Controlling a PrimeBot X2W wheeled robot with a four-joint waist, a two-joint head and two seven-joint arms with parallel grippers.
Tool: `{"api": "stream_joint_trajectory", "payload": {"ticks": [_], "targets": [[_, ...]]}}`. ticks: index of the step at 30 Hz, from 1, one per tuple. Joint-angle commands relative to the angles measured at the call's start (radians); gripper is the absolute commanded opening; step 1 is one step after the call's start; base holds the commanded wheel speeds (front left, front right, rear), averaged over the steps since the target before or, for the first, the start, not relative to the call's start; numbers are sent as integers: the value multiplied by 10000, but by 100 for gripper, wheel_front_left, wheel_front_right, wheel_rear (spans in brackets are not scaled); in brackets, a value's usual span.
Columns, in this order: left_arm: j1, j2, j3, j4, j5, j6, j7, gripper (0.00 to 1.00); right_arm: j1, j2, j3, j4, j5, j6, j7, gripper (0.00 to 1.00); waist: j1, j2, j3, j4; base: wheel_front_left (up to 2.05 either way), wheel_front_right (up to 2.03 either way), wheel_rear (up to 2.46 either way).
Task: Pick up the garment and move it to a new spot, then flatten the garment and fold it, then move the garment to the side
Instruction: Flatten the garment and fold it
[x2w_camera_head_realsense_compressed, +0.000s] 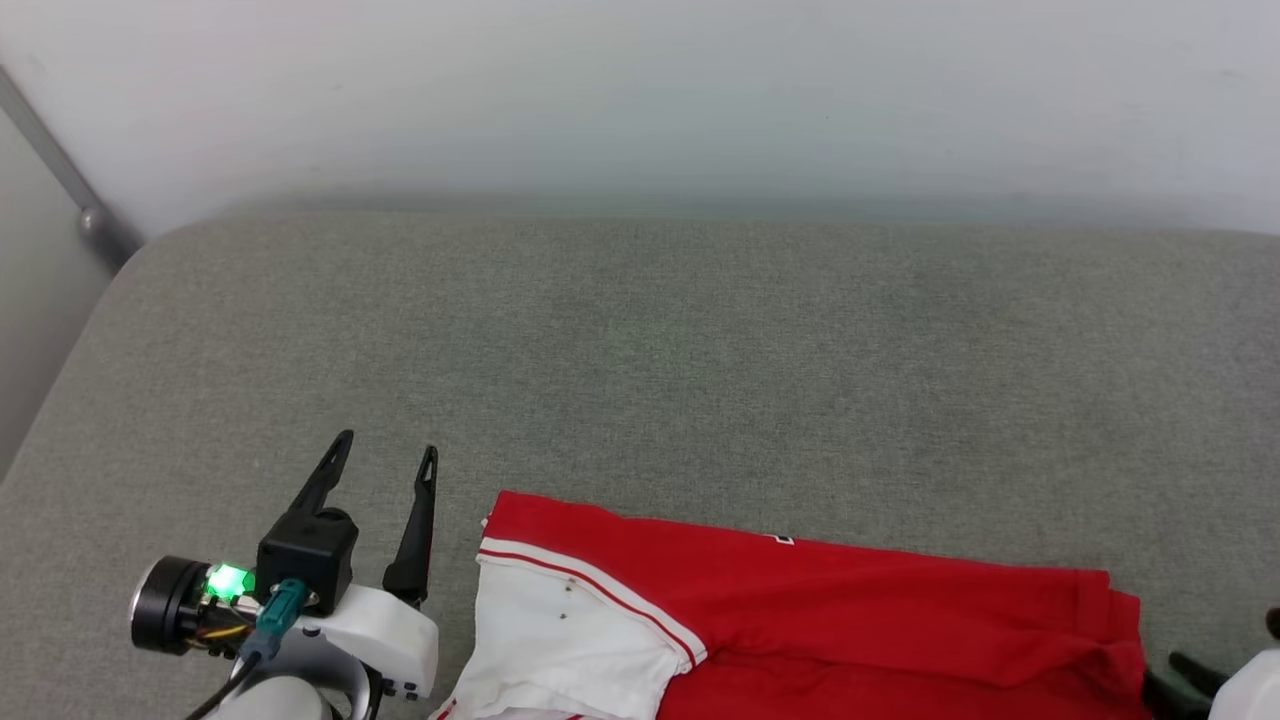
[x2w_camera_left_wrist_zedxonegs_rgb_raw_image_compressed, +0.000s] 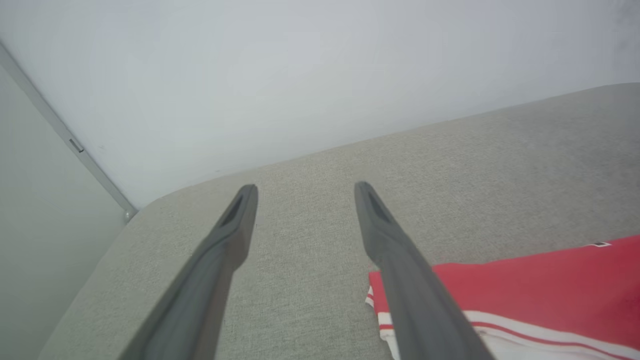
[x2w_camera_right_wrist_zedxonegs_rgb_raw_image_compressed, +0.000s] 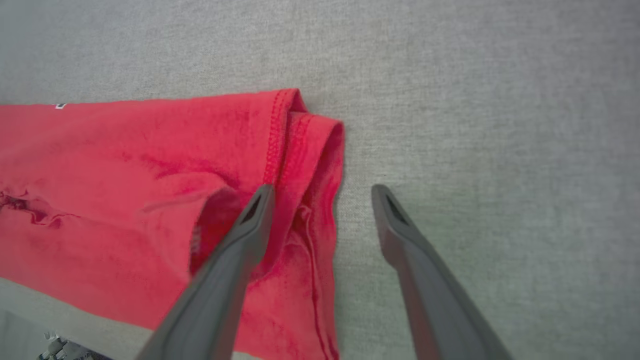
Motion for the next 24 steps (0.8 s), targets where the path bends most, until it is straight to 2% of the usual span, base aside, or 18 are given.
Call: {"api": "stream_joint_trajectory", "payload": {"ticks": [1, 9, 10, 23, 24], "targets": [[415, -208, 408, -73, 283, 98, -62, 100, 184, 298, -103, 182, 29, -4, 154, 100, 0, 0, 58, 61, 0, 0, 0], [1768, -1206, 2130, -163, 1608, -142, -48, 100, 563, 1157, 324, 453, 962, -3, 1397, 100, 0, 0, 192, 296, 0, 0, 0], [2061, -1538, 2514, -101, 1921, -263, -49, 100, 532, 1195, 516, 378, 1112, -1, 1621, 100, 0, 0, 225, 326, 0, 0, 0], [3359, -3665, 4760, 344, 4158, -1466, -49, 100, -583, 1707, 2061, 523, 1735, 59, 3145, 100, 0, 0, 371, 528, 0, 0, 0], [3439, -3806, 4904, 356, 4305, -1565, -49, 100, -647, 1698, 2114, 535, 1788, 59, 3205, 41, 0, 0, 365, 552, 0, 0, 0]]}}
